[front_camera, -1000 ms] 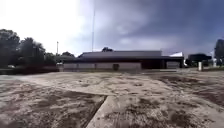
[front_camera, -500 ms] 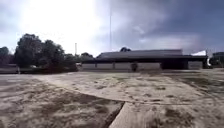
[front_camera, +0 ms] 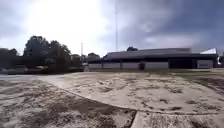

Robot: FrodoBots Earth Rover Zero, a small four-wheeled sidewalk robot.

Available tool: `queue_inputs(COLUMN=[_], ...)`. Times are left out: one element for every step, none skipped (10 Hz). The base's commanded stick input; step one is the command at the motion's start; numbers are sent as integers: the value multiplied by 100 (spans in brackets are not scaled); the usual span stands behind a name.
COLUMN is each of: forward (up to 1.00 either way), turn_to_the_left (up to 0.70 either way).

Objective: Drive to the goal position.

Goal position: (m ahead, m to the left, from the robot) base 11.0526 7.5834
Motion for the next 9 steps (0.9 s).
queue_inputs(forward=[70, 70, 70, 70, 70, 70, 70, 70, 70], turn_to_the_left=[0, 0, 0, 0, 8, 33, 35, 35, 35])
